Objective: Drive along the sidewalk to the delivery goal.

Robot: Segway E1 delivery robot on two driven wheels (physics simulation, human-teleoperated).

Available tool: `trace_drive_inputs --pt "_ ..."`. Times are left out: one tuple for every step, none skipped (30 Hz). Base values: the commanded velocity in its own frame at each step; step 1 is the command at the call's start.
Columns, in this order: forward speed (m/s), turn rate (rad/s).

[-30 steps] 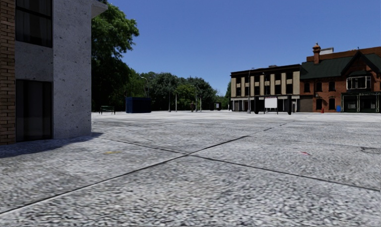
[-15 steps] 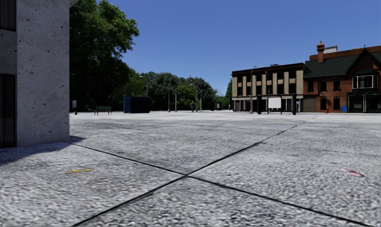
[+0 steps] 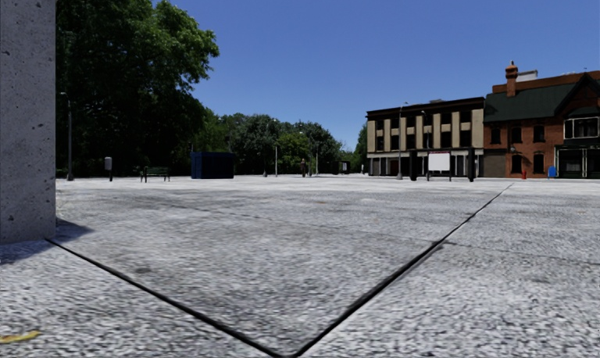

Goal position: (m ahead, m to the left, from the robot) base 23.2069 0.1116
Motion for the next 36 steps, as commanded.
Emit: trace_drive_inputs --pt "2.0 0.0" --pt "2.0 0.0" --pt "2.0 0.0" --pt "2.0 0.0" --pt "2.0 0.0" --pt "2.0 0.0" --pt "2.0 0.0" --pt "2.0 0.0" --pt "2.0 0.0" --pt "2.0 0.0" --pt "2.0 0.0" --pt "2.0 0.0" --pt "2.0 0.0" --pt "2.0 0.0" --pt "2.0 0.0" --pt "2.0 0.0" --pt "2.0 0.0" --pt "2.0 0.0" --pt "2.0 0.0" --pt "2.0 0.0" --pt "2.0 0.0" --pt "2.0 0.0" --pt "2.0 0.0" --pt "2.0 0.0" --pt "2.0 0.0" --pt "2.0 0.0" --pt "2.0 0.0" --pt "2.0 0.0" --pt "2.0 0.0" --pt "2.0 0.0" --pt "2.0 0.0" --pt "2.0 0.0" --pt "2.0 0.0" --pt "2.0 0.0" --pt "2.0 0.0" --pt "2.0 0.0"
